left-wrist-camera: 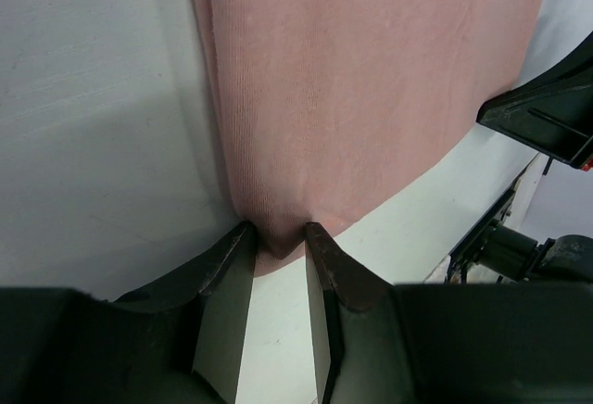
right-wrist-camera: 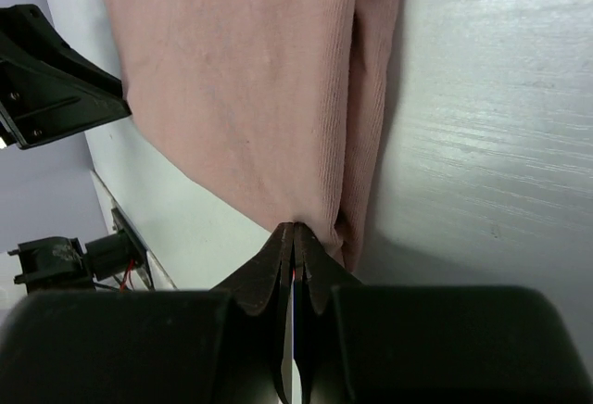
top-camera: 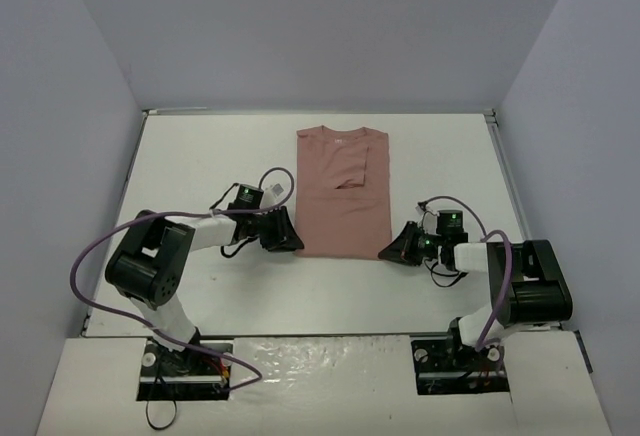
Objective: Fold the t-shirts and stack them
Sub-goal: Grab one side of the 2/3 rectangular tshirt with both arms
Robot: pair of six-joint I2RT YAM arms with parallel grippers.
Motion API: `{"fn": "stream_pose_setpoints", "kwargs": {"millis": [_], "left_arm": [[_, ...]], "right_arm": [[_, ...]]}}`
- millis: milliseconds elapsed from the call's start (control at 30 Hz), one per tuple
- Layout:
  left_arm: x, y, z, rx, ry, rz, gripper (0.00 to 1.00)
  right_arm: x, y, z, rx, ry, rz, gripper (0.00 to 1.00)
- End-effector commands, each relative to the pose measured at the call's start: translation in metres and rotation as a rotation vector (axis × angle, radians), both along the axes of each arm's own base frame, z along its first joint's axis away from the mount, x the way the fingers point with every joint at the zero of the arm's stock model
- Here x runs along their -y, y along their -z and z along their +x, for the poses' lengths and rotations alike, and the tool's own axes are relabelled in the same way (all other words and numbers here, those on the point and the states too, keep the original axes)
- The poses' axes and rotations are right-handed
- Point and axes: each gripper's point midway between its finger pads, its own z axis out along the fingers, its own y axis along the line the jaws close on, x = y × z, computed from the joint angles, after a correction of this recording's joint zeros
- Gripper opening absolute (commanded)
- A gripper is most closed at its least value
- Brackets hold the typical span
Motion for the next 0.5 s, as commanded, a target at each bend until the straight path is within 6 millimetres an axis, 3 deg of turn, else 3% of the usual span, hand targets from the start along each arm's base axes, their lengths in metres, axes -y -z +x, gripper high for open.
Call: {"fn": "stream_pose_setpoints", "kwargs": {"millis": [0, 100, 300, 367, 467], "left_arm": [[-0.009, 0.015, 0.003, 0.007, -0.052, 0.065, 0.26], [-0.009, 0.002, 0.005, 0.015, -0.057, 0.066, 0.26], [-0.042, -0.072, 0.018, 0.152, -0.155, 0.241, 0.29], [-0.05, -0.086, 0.016, 0.148, -0.183, 0.277, 0.44], [-0.05, -0.085, 0.008, 0.113, -0.206, 0.309, 0.57]], "right_arm": [[0.019, 0.015, 0.01, -0.002, 0.092, -0.099, 0.0], [0.016, -0.01, 0.017, 0.06, 0.075, -0.093, 0.02], [0.052, -0.081, 0.052, 0.246, 0.176, -0.364, 0.13], [0.059, -0.093, 0.052, 0.26, 0.217, -0.405, 0.23], [0.065, -0.097, 0.046, 0.23, 0.252, -0.452, 0.4]]}}
